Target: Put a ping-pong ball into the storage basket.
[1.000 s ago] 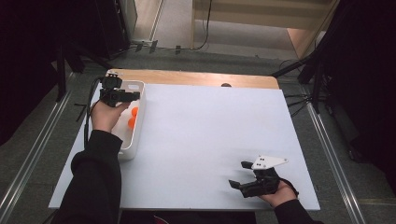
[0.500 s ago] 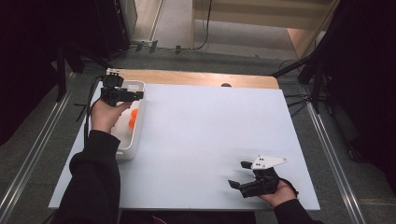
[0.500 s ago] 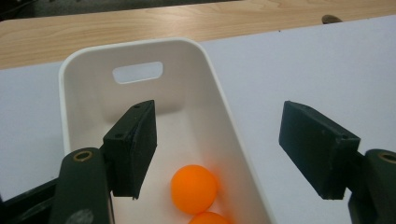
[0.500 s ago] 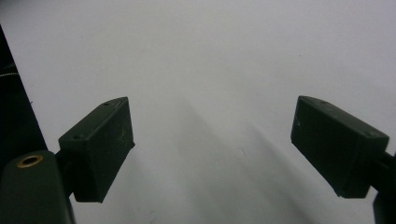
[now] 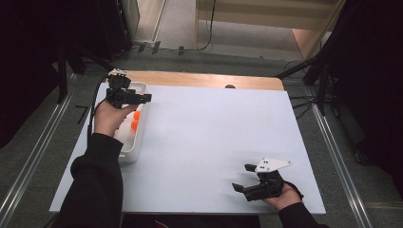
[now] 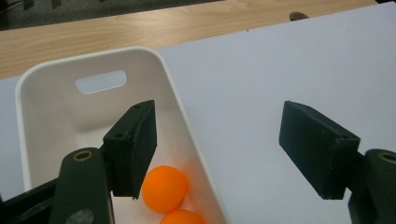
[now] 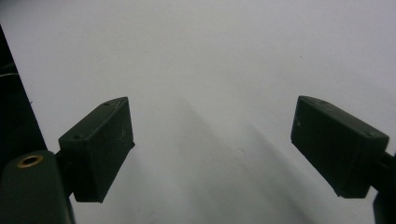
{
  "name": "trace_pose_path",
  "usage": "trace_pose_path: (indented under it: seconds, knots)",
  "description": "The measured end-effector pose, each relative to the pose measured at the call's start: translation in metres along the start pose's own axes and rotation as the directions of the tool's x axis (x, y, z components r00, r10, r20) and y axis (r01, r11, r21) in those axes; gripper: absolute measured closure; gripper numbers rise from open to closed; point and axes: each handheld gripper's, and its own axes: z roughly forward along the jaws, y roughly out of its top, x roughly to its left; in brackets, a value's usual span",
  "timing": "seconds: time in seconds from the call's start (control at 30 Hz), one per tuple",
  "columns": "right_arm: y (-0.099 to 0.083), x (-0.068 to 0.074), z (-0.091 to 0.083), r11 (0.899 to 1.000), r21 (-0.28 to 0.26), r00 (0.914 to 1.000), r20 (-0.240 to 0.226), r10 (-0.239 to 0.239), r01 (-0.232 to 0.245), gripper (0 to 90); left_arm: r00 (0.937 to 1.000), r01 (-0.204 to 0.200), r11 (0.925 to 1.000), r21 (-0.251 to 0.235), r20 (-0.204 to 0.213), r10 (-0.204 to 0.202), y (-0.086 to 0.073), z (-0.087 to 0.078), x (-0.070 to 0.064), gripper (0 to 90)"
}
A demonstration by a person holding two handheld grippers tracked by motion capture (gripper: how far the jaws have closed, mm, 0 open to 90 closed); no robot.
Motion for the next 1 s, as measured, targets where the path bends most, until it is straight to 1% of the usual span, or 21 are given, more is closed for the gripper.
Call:
trace_pose_path:
  seconds: [0.13,0.3,0.37,0.43,0.5,0.63,0.67,0.83,0.87,0.93,1.0]
  knots:
    - [0.0,0.0,0.0,1.0,-0.001,1.0,-0.002,0.004,-0.004,11.7,0.9995,-0.019,0.9998,0.005,0.026,0.019,0.001,-0.001,-0.007,28.2]
    - [0.001,0.0,0.001,1.0,0.0,1.0,-0.004,-0.006,0.006,11.7,0.9977,-0.038,0.9993,0.006,0.056,0.037,0.001,-0.001,-0.014,28.2]
    - [0.002,0.0,0.002,1.0,0.001,1.0,-0.003,-0.006,0.007,11.7,0.9959,-0.047,0.9989,0.005,0.078,0.046,0.001,0.0,-0.017,28.2]
    - [0.002,0.0,0.002,1.0,0.002,1.0,-0.004,-0.006,0.006,11.7,0.9926,-0.063,0.998,0.009,0.105,0.062,0.0,0.001,-0.019,28.2]
    - [0.002,0.0,0.002,1.0,0.001,1.0,-0.004,-0.008,0.008,11.6,0.9917,-0.069,0.9976,0.011,0.109,0.067,-0.001,0.002,-0.021,28.2]
    - [0.003,0.0,0.002,1.0,0.002,1.0,-0.005,-0.004,0.004,11.7,0.9879,-0.074,0.9971,0.012,0.137,0.072,-0.001,0.003,-0.025,28.2]
    - [0.003,0.0,0.002,1.0,0.001,1.0,-0.005,-0.007,0.007,11.6,0.9866,-0.082,0.9966,0.014,0.143,0.079,-0.001,0.003,-0.026,28.2]
    - [0.003,0.0,0.002,1.0,0.004,1.0,-0.005,-0.007,0.007,11.6,0.9835,-0.097,0.9951,0.017,0.155,0.093,-0.002,0.004,-0.03,28.2]
    - [0.003,0.0,0.002,1.0,0.001,1.0,-0.005,-0.006,0.006,11.7,0.9838,-0.099,0.9949,0.018,0.152,0.095,-0.002,0.004,-0.032,28.2]
    - [0.003,0.0,0.002,1.0,0.001,1.0,-0.004,-0.005,0.005,11.6,0.9818,-0.111,0.9936,0.023,0.158,0.106,-0.002,0.004,-0.034,28.2]
    - [0.003,0.0,0.002,1.0,0.001,1.0,-0.004,-0.005,0.005,11.7,0.9793,-0.111,0.9936,0.016,0.172,0.107,-0.003,0.004,-0.036,28.2]
